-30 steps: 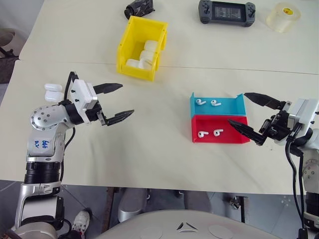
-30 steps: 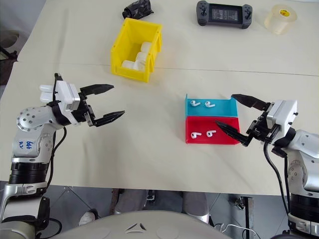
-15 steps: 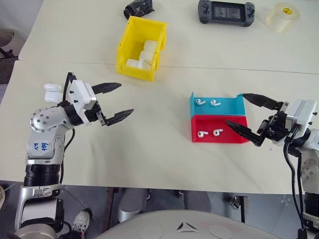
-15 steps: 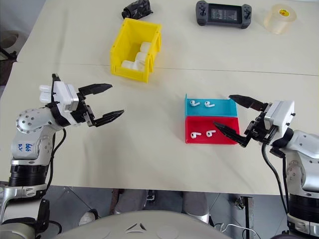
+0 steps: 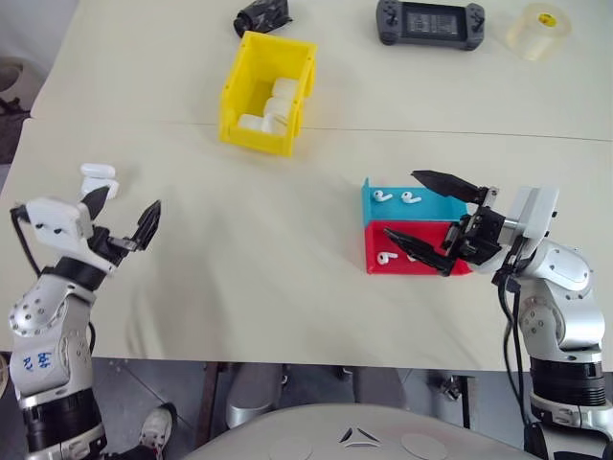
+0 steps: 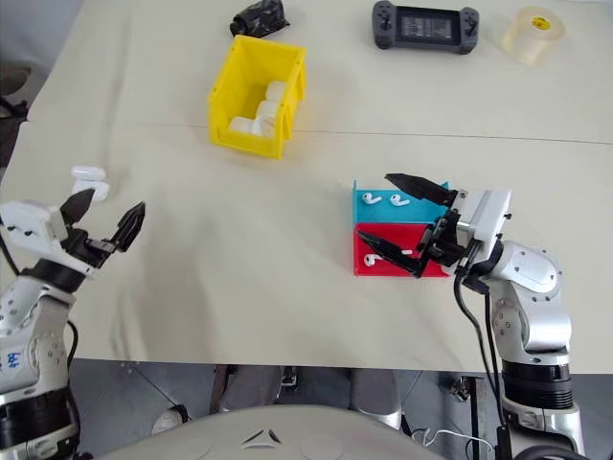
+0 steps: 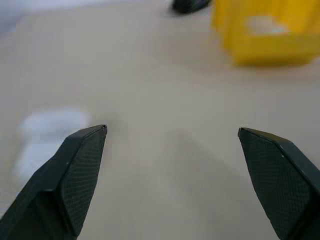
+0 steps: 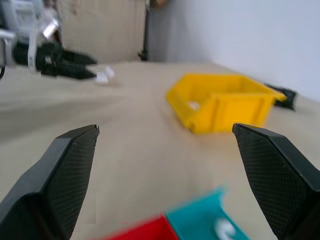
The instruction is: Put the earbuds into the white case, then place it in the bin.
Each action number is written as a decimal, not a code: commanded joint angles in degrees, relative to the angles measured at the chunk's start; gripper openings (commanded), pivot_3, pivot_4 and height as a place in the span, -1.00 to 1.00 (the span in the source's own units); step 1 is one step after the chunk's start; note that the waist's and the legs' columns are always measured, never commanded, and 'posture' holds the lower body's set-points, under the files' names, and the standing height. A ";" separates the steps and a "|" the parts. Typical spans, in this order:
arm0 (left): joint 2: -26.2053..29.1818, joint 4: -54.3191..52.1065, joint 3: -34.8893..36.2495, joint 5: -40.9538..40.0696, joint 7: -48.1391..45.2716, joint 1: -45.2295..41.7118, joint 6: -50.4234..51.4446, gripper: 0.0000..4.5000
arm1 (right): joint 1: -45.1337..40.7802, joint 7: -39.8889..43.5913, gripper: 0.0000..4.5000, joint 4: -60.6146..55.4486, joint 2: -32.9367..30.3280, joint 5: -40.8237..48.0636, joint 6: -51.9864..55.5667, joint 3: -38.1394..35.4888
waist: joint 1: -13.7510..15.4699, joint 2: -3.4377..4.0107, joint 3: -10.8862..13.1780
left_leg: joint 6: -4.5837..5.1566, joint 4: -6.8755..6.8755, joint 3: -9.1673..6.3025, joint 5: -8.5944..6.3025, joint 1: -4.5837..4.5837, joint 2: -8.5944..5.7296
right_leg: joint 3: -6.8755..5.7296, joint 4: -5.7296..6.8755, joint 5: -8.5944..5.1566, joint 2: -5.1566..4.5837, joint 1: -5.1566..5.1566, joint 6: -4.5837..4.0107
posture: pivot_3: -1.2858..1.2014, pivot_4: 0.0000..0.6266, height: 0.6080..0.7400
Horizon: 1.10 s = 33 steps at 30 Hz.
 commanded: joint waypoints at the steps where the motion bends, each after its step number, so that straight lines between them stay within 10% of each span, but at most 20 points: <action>1: -1.57 -4.60 4.11 -1.18 5.79 2.29 4.94 0.99 | -0.68 0.48 1.00 -2.33 0.49 -0.62 -1.60 1.59 | 0.09 -0.01 0.00 | 0.00 0.00 -0.01 0.00 -0.01 -0.03 | 0.01 -0.03 0.00 -0.02 0.01 0.00 | 0.03 -0.52 1.00; 10: 2.60 -6.65 7.24 -5.46 7.42 1.52 18.06 0.99 | -2.29 2.80 1.00 0.49 -1.59 -0.96 -2.32 1.38 | -0.27 -0.03 -0.02 | -0.04 -0.02 -0.02 -0.04 0.01 0.00 | 0.08 0.01 -0.04 -0.01 -0.05 -0.08 | 0.03 -0.52 1.00; 16: 20.46 1.30 3.25 -6.27 -0.46 -7.90 30.82 0.99 | -0.80 2.81 1.00 0.65 -2.82 -1.00 -1.66 0.68 | -0.22 -0.10 -0.03 | -0.07 -0.02 -0.04 -0.04 0.01 0.01 | 0.08 0.03 -0.10 0.00 -0.09 -0.18 | 0.03 -0.52 1.00; 22: 33.82 15.24 -9.90 -3.53 -6.62 -22.64 41.81 0.99 | -0.99 2.40 1.00 0.46 -2.78 -1.15 -1.43 1.42 | -0.86 -0.06 -0.01 | -0.06 -0.28 0.04 -0.04 0.03 -0.07 | 0.18 0.34 -0.10 0.02 -0.32 -0.19 | 0.03 -0.52 1.00; 33: 34.65 37.20 -30.64 8.03 -14.91 -45.52 39.91 0.99 | -0.82 1.27 1.00 -1.07 -2.95 -1.20 -0.67 1.25 | -1.06 -0.13 0.01 | -0.02 -0.27 0.49 0.02 -0.13 -0.18 | 0.02 0.86 -0.14 0.24 -0.87 -0.24 | 0.03 -0.52 1.00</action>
